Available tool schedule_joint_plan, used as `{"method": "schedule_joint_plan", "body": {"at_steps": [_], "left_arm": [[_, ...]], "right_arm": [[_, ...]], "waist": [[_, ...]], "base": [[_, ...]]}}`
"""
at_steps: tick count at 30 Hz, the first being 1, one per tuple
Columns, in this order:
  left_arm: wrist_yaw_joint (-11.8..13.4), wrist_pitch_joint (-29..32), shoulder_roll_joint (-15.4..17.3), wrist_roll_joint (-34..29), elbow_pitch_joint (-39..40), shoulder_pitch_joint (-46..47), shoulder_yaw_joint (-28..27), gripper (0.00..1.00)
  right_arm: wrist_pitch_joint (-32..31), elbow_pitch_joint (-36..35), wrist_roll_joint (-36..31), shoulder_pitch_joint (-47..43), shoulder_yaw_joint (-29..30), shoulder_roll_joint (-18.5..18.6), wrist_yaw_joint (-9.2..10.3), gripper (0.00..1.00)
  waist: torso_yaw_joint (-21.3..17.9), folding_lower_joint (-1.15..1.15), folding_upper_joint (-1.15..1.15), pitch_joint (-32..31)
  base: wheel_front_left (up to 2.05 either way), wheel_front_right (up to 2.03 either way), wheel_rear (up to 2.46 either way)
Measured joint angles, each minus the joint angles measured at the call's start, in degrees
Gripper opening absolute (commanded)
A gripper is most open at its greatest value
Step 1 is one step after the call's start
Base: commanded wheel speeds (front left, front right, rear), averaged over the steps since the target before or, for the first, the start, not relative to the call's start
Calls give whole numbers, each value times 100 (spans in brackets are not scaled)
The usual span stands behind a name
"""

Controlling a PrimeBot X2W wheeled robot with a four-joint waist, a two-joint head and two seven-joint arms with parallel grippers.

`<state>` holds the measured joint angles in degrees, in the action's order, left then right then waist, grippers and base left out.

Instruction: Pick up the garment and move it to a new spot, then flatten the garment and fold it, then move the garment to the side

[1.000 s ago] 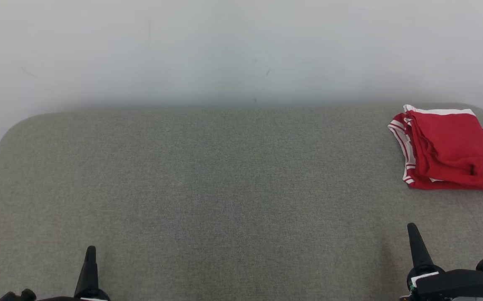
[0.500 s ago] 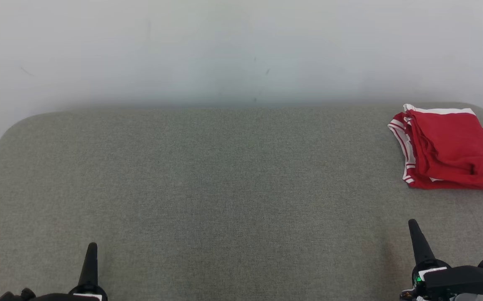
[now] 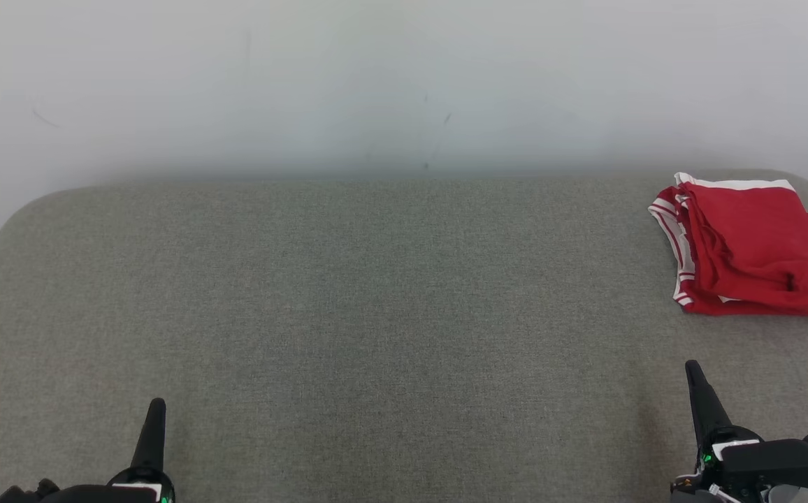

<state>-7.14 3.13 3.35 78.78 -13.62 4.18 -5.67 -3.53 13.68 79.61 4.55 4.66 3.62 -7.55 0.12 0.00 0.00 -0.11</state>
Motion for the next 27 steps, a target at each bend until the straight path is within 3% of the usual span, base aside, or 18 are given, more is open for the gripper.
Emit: {"method": "schedule_joint_plan", "body": {"at_steps": [27], "left_arm": [[-27,285,-35,1090,-33,156,-67,0]], "right_arm": [[-235,27,1044,124,137,-46,0,0]], "waist": [[-10,0,0,24]], "base": [[0,0,0]]}}
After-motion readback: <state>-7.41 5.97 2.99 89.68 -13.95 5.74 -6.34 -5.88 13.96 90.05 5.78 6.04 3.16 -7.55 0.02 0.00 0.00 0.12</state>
